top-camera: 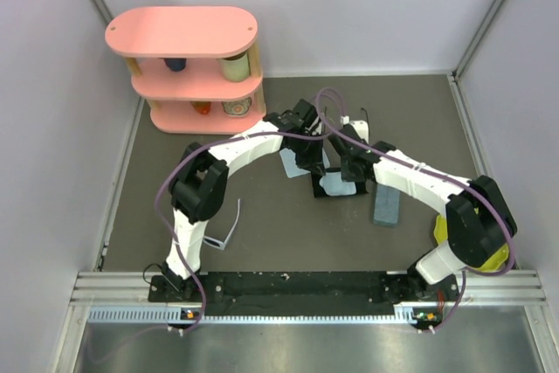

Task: Organize the sunglasses
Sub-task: Place the folded cleaning cloth in the sunglasses case.

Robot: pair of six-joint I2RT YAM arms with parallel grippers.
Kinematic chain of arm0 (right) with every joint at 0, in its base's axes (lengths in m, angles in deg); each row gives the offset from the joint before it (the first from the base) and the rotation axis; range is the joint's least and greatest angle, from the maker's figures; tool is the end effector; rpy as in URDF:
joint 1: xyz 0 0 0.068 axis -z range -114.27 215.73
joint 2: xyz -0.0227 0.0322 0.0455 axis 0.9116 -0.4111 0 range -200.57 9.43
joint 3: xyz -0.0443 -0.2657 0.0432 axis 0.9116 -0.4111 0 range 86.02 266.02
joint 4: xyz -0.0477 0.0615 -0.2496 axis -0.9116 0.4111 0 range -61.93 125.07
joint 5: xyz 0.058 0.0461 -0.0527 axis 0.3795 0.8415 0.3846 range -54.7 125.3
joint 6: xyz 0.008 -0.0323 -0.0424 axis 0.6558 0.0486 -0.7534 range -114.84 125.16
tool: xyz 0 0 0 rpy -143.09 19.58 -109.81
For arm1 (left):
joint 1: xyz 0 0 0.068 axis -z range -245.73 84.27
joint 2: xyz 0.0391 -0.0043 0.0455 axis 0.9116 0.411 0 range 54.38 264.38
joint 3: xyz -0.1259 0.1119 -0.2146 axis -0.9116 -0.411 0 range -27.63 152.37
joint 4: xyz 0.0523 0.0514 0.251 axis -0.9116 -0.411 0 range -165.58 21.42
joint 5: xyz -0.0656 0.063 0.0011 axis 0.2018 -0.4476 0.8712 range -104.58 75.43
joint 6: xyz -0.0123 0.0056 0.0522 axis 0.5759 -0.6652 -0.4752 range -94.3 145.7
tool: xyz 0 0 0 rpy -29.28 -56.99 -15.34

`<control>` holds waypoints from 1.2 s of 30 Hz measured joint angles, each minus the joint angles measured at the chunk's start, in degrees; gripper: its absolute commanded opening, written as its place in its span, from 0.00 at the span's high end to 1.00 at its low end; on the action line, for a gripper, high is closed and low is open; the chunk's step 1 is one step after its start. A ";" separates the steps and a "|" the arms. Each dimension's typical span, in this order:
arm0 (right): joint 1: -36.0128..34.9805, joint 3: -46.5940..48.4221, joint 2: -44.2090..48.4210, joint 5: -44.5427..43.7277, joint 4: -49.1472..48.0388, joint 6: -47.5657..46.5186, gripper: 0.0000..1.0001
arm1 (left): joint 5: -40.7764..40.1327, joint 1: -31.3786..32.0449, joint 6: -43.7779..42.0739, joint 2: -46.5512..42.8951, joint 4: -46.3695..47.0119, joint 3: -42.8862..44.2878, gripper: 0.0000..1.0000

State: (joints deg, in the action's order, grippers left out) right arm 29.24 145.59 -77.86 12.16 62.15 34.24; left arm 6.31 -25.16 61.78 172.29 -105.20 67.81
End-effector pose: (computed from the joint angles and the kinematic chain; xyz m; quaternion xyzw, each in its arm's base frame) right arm 0.2518 0.1688 0.2223 -0.0126 0.9513 -0.0343 0.3060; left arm 0.3321 -0.3010 0.2165 0.0854 0.9452 -0.2996 0.0973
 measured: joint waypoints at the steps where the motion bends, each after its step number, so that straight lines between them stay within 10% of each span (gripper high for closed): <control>1: 0.13 -0.11 0.00 -0.17 0.02 0.00 1.00 | -0.22 0.22 -0.02 0.50 0.00 0.26 1.00; 36: 3.04 -2.21 -3.15 -2.75 -5.35 -2.05 1.00 | -4.09 0.81 -1.09 5.38 -0.02 2.93 1.00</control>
State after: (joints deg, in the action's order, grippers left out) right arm 32.27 143.38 -81.01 9.41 56.80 32.18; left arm 2.22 -24.35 60.68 177.67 -105.22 70.74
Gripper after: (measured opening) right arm 0.003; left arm 0.007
